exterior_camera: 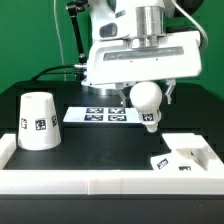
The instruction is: Assemble lamp
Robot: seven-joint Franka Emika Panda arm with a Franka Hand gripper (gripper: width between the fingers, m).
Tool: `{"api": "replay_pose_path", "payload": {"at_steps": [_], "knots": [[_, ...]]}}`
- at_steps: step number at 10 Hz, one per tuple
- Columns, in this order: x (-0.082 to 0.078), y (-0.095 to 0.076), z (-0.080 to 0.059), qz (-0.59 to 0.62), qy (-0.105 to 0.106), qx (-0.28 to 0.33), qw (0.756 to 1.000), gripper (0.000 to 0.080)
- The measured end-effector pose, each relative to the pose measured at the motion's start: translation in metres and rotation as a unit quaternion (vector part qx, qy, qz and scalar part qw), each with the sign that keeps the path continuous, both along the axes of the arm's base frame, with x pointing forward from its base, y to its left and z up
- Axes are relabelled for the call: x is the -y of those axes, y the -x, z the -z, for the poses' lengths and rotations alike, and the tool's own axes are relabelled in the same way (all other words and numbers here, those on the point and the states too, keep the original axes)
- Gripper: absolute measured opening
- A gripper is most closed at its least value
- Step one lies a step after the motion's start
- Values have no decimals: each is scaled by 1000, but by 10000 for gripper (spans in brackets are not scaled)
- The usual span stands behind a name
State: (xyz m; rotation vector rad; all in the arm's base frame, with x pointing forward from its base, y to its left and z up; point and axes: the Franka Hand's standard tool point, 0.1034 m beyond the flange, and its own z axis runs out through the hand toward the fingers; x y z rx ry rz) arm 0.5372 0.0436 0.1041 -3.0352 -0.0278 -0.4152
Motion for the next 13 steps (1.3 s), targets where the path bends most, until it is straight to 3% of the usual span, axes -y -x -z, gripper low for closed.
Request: {"api": "replay_pose_path", "payload": {"at_steps": [2, 3, 7, 8, 11, 13], "knots": [[-3, -16, -17, -48, 15, 23, 998, 576], [-8, -21, -22, -39, 10, 23, 999, 576], [-6, -21, -21, -55, 15, 24, 998, 576], [-2, -29, -29, -101, 34, 40, 993, 576], [-6, -51, -46, -153, 54, 70, 984, 576], [-2, -48, -42, -145, 56, 80, 985, 576]]}}
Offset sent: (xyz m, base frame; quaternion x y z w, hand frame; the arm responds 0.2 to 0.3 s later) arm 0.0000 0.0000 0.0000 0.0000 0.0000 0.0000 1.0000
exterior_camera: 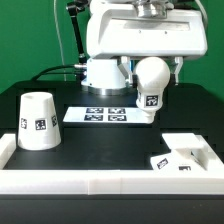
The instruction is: Assemble lamp
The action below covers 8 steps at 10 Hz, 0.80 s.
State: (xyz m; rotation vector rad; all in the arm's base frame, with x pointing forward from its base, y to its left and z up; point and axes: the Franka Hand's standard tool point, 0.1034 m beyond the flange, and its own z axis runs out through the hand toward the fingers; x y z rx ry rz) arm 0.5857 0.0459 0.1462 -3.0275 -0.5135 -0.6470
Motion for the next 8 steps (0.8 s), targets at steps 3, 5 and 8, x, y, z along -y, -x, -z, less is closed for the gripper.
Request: {"api": "replay_pose_path", "payload": {"at_steps": [3, 5, 8], "knots": [[3, -9, -3, -4, 10, 54, 998, 576], [-22, -22, -11, -6, -5, 54, 998, 576], [-23, -24, -9, -7, -4, 54, 998, 576]]}}
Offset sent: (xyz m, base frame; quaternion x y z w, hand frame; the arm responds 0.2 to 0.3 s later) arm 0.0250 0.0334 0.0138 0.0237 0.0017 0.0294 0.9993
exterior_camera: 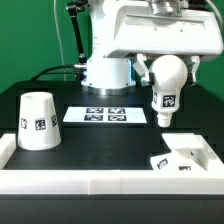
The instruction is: Assemble lamp
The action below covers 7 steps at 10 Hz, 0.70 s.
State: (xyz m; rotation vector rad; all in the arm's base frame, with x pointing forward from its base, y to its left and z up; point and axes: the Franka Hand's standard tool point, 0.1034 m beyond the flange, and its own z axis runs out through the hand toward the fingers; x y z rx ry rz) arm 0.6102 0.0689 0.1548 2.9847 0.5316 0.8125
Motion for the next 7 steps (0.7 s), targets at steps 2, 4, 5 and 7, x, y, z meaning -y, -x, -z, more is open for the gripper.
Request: {"api": "replay_pose_path", "payload": {"at_steps": [2, 4, 5, 7], "knots": [[-1, 0, 0, 0, 0, 2, 1000, 576], [-14, -6, -2, 1, -8, 6, 1000, 576], [-17, -12, -2, 1, -10, 8, 1000, 576], [-21, -18, 2, 3, -14, 7, 1000, 576]]}}
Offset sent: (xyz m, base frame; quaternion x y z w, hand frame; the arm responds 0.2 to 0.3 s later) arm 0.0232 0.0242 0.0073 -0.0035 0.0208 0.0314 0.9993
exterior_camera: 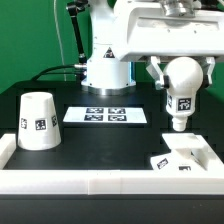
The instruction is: Assemble lamp
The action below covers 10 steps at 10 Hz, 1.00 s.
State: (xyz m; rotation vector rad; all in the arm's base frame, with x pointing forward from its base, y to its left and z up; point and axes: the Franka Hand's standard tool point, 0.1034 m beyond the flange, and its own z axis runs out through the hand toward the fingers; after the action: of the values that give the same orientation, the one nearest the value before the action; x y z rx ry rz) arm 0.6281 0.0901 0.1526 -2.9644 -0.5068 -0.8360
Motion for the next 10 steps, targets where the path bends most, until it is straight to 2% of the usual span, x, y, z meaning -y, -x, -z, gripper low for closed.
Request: {"api": "replay_pose_path", "payload": {"at_steps": [5, 10], "knots": [[-6, 6, 20, -5, 0, -14, 1000, 576], [-5, 9, 30, -4, 1, -20, 1000, 576]]}}
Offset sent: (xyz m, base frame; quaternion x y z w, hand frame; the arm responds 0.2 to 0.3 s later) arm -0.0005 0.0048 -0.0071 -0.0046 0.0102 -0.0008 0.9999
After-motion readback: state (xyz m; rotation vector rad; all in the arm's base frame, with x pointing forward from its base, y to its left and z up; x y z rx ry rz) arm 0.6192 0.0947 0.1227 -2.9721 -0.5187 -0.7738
